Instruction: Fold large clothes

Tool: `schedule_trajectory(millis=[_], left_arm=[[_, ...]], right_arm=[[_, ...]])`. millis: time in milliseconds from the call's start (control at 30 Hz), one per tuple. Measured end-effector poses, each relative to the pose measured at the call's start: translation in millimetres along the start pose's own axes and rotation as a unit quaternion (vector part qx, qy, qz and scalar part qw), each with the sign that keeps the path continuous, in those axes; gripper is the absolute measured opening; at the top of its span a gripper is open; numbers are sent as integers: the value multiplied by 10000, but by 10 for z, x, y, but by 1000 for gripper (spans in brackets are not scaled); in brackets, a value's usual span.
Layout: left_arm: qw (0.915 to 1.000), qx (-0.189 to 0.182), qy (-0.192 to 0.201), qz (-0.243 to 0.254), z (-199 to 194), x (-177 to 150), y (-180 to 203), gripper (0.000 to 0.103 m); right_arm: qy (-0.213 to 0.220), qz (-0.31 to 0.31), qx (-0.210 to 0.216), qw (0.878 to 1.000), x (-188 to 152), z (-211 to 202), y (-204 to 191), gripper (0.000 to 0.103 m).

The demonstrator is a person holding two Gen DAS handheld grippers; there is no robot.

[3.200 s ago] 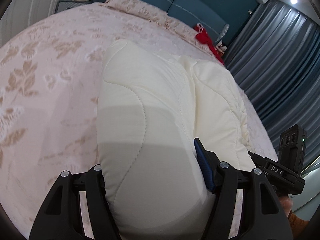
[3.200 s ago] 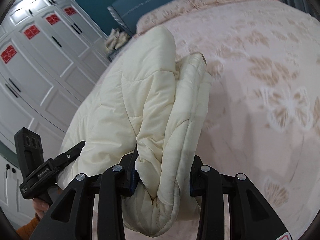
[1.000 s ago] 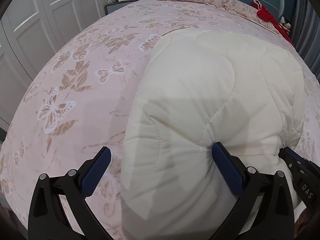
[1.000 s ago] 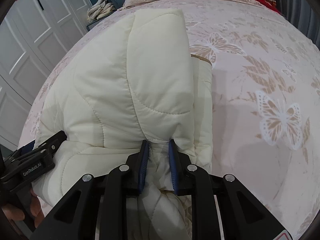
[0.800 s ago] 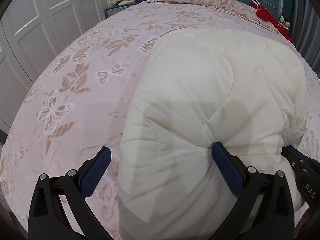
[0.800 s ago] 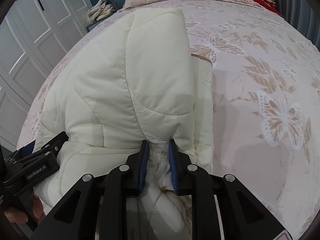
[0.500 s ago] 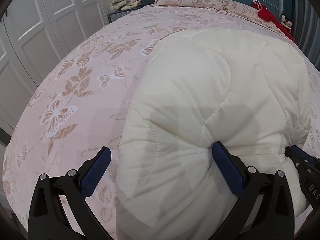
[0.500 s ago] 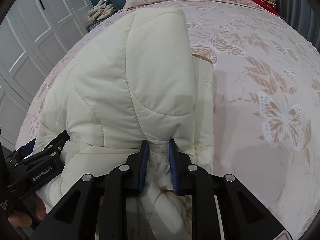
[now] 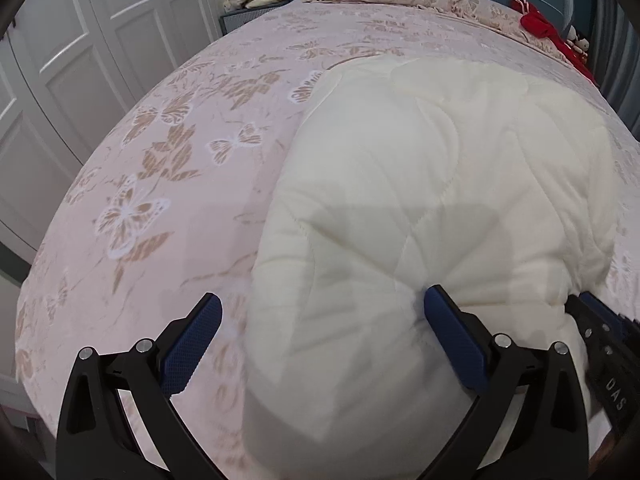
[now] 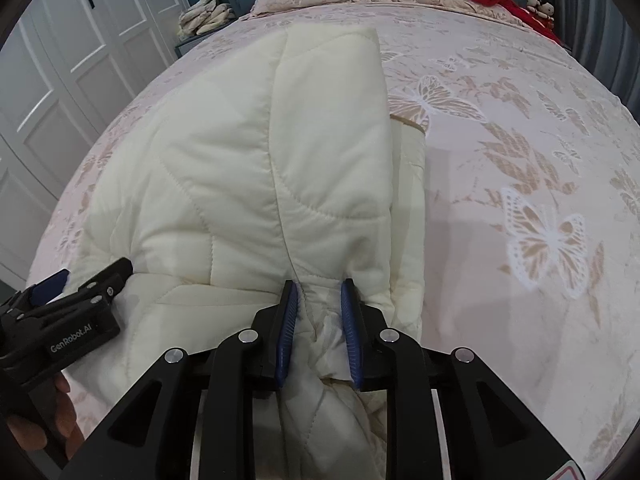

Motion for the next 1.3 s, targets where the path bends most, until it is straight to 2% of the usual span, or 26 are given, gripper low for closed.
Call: schedule_trajectory(millis=[100, 200, 267, 333, 400, 433, 567, 667, 700, 900, 1000, 1300], left_arm=[[9999, 37, 15, 128, -274, -47, -43, 98], [9996, 62, 176, 214, -601, -153, -108, 98], [9996, 146, 112, 217, -641, -254, -124, 98], [9993, 179, -161, 290, -502, -358, -93, 98], [9986, 218, -309, 377, -379, -457, -71, 98], [9986, 230, -297, 368, -392, -473, -82, 98], [9994, 186, 87, 285, -732, -501, -149, 97], [9981, 258, 489, 262, -1074, -560, -173, 98], [9976, 279, 592, 235, -1182, -609, -175, 98], [9960, 178, 879, -23, -1642, -984, -115, 98], [9955, 49, 946, 44, -1792, -1182, -13, 98], [9934, 206, 1109, 211, -2050, -1482, 105, 98]], right_arm=[[148, 191, 72, 9997, 1, -413, 42, 24], [334, 72, 122, 9993, -107, -753, 28, 24], [199, 12, 38, 9998, -226, -724, 65, 25], [-183, 17, -176, 9997, -362, -468, 153, 25], [-306, 140, -220, 9992, -422, -370, 224, 35], [-282, 228, -217, 9991, -431, -406, 244, 36], [55, 127, -266, 9996, -466, -780, 196, 42], [489, -76, -489, 9976, -540, -1132, 173, 68], [646, -108, -490, 9966, -586, -1261, 166, 72], [958, -211, -630, 9932, -922, -1643, 130, 80], [1083, -241, -633, 9918, -1113, -1783, 85, 85], [1261, -343, -727, 9887, -1496, -2040, 18, 86]])
Point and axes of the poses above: each gripper's, at about its wrist camera, not at the fingertips, and z roughly the way its jaws point, y to its right, x to its top, the point moved 6 cm from there along z, roughly the way its jaws point, and after that the axes turned 7 degrees about z, right-handed, at the moved point
